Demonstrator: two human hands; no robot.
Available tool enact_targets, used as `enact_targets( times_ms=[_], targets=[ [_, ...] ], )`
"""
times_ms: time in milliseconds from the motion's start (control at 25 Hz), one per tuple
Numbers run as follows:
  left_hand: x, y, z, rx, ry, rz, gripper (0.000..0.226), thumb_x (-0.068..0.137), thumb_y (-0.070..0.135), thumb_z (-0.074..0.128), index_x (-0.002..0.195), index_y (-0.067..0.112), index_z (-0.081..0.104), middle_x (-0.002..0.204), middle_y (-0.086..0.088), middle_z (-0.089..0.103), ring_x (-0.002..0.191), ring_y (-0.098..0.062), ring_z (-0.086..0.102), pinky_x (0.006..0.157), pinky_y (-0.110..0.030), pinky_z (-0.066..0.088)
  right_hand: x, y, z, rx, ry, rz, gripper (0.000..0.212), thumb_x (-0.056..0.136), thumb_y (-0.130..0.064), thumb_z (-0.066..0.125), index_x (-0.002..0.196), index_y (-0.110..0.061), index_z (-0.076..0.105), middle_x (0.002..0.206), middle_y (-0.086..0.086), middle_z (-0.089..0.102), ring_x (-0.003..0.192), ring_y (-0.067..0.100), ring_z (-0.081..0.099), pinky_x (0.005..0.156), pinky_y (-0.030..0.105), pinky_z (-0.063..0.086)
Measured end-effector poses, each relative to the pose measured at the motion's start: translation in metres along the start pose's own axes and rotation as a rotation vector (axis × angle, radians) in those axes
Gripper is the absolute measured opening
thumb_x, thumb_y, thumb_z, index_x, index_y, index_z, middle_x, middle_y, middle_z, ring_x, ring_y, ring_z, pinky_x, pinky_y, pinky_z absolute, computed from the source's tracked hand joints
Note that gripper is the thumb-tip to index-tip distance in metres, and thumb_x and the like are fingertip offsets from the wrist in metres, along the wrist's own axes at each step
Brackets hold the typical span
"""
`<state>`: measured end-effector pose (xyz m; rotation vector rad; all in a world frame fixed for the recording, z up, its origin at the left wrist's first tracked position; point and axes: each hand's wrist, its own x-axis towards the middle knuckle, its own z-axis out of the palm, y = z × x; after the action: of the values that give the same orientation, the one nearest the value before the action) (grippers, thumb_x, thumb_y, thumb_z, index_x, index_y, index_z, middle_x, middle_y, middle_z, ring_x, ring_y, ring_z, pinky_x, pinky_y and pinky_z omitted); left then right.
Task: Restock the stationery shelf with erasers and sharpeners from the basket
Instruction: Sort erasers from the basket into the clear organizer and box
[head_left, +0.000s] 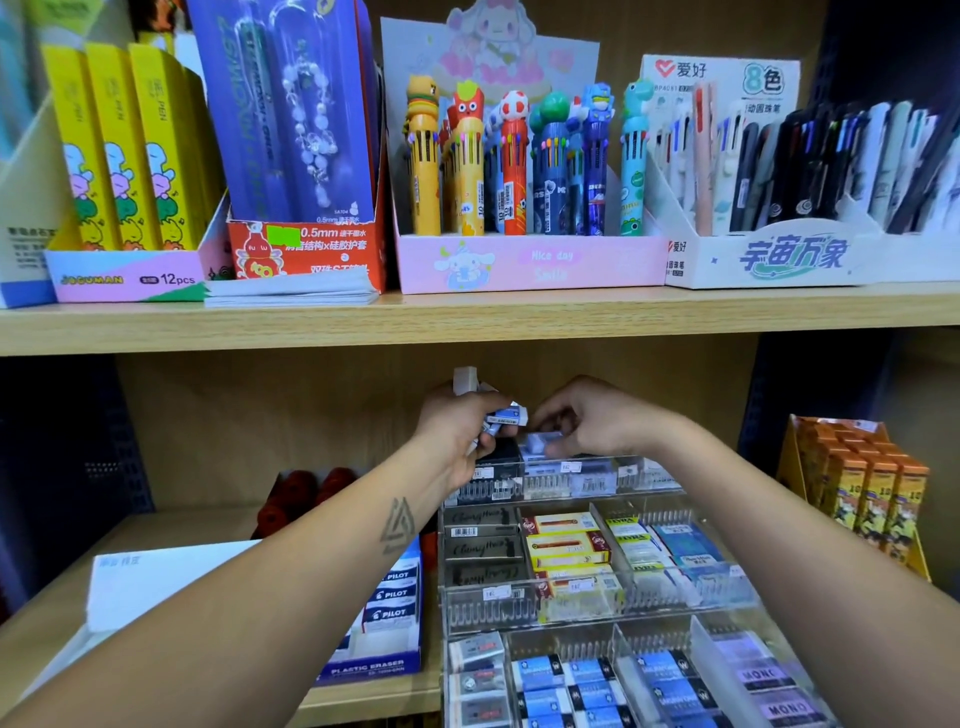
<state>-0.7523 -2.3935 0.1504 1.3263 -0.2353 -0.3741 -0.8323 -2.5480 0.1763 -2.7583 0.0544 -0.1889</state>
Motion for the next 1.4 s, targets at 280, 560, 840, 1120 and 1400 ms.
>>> enact_targets(
  times_ms=[280, 560, 840, 1120, 1400],
  targets=[
    [-0.001, 0.000, -0.002, 0.020, -0.010, 0.003, 0.014, 0.089, 0.002, 0.068, 0.093, 0.009, 0.056, 0.087, -0.016, 0.068, 0.056, -0.017, 0.064, 0.035, -0.014, 0.030, -0.007, 0.010, -0.010, 0.280, 0.446, 0.121, 0.018, 0.082, -0.009, 0.070, 0.098, -0.018, 0.070, 0.101, 0.001, 0.071, 0.050, -0.003, 0.056, 0.045, 0.009, 0.037],
    [0.000, -0.002, -0.002, 0.009, -0.021, 0.035, 0.016, 0.087, 0.001, 0.068, 0.090, 0.009, 0.056, 0.071, -0.012, 0.068, 0.053, -0.018, 0.063, 0.032, -0.016, 0.030, -0.015, 0.011, -0.002, 0.415, 0.240, 0.091, 0.009, 0.079, -0.006, 0.078, 0.087, -0.009, 0.074, 0.083, 0.005, 0.074, 0.067, 0.011, 0.066, 0.055, 0.017, 0.046],
    [-0.002, -0.002, -0.002, 0.025, -0.009, 0.035, 0.016, 0.088, 0.000, 0.067, 0.094, 0.008, 0.056, 0.081, -0.016, 0.068, 0.057, -0.020, 0.064, 0.033, -0.015, 0.030, -0.031, 0.023, -0.005, 0.395, 0.137, 0.031, 0.028, 0.076, 0.015, 0.073, 0.090, -0.009, 0.070, 0.094, 0.013, 0.073, 0.082, 0.016, 0.067, 0.077, 0.025, 0.055],
    [-0.008, 0.001, -0.001, 0.032, -0.005, 0.041, 0.017, 0.088, -0.002, 0.066, 0.086, 0.010, 0.055, 0.072, -0.013, 0.068, 0.062, -0.023, 0.063, 0.034, -0.015, 0.030, -0.031, 0.018, -0.001, 0.398, 0.218, 0.112, 0.019, 0.077, 0.004, 0.079, 0.088, -0.012, 0.076, 0.086, 0.011, 0.075, 0.077, 0.016, 0.068, 0.075, 0.026, 0.056],
    [-0.007, -0.001, 0.001, 0.061, 0.004, 0.067, 0.016, 0.086, -0.001, 0.068, 0.089, 0.009, 0.056, 0.078, -0.016, 0.068, 0.060, -0.023, 0.064, 0.033, -0.016, 0.031, -0.026, 0.002, 0.008, 0.208, 0.146, 0.150, 0.012, 0.087, -0.006, 0.073, 0.092, -0.015, 0.078, 0.088, -0.004, 0.071, 0.076, 0.002, 0.062, 0.057, 0.005, 0.043]
  ],
)
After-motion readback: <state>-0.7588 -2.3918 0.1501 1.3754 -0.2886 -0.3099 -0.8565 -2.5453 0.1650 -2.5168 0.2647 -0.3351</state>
